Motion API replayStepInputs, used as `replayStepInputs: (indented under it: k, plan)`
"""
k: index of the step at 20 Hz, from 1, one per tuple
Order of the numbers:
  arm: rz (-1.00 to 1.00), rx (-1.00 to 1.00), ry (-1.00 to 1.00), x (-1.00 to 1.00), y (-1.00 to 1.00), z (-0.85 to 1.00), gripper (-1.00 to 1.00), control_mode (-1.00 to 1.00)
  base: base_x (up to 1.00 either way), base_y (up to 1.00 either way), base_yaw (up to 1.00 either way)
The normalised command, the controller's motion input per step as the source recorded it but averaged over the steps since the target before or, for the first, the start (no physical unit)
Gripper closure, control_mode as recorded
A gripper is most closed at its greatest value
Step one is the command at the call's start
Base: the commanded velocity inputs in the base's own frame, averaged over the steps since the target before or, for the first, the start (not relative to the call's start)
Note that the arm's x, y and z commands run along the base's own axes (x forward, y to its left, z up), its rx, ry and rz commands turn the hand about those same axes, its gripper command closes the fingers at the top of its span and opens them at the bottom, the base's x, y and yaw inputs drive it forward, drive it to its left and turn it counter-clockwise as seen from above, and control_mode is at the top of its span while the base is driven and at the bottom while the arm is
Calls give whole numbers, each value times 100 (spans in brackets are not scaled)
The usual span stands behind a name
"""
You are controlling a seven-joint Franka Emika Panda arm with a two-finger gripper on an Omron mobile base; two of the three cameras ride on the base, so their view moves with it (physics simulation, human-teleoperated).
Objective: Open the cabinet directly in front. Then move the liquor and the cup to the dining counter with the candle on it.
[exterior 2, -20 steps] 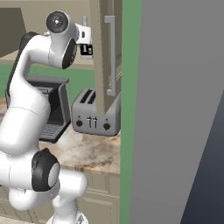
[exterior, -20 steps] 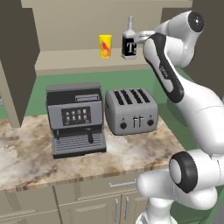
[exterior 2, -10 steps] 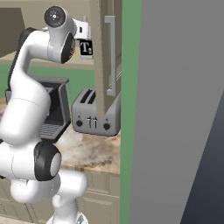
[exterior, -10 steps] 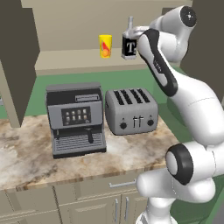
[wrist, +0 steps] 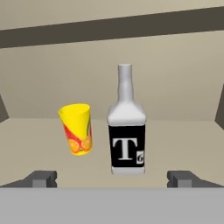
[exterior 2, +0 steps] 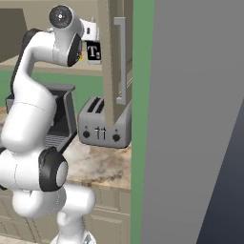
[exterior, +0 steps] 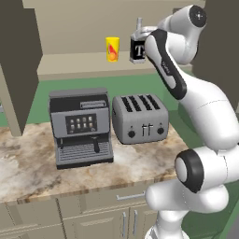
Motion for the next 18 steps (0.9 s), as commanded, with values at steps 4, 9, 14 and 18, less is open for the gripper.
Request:
replayStepInputs:
  k: [4, 9, 14, 18]
  plan:
    - [0, 0, 0, 31, 0, 0, -100, -100, 0, 0, 0]
    - [0, 0, 0, 29, 0, 8, -100, -100, 0, 0, 0]
    - [0, 0, 0, 25, 0, 10, -100, -100, 0, 0, 0]
    - [0, 0, 0, 29, 0, 5, -100, -100, 0, 0, 0]
